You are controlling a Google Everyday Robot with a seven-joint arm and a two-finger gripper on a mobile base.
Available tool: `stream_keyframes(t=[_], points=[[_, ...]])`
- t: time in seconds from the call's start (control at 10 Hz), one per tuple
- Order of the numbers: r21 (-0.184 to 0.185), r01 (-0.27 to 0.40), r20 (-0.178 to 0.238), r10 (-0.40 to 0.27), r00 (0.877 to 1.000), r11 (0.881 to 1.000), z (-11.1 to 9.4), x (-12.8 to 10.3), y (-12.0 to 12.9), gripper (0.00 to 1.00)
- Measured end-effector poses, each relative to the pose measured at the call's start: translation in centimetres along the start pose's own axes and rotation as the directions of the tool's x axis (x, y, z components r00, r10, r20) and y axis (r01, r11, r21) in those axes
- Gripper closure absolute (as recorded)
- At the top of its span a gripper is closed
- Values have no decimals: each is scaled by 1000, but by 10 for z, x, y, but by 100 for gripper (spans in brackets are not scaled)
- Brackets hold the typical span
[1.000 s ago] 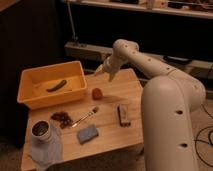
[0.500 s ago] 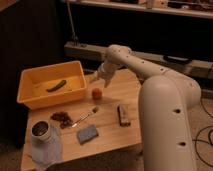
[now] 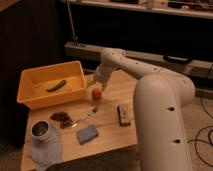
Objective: Place apple in tray
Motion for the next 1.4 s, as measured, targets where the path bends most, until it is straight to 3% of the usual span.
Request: stream_keyframes(t=[0.3, 0.9, 1.4], points=[[50, -40, -28, 42, 999, 998, 22, 0, -12, 35], [112, -70, -27, 73, 997, 991, 38, -11, -23, 35], [124, -71, -33, 76, 997, 990, 50, -15, -33, 35]])
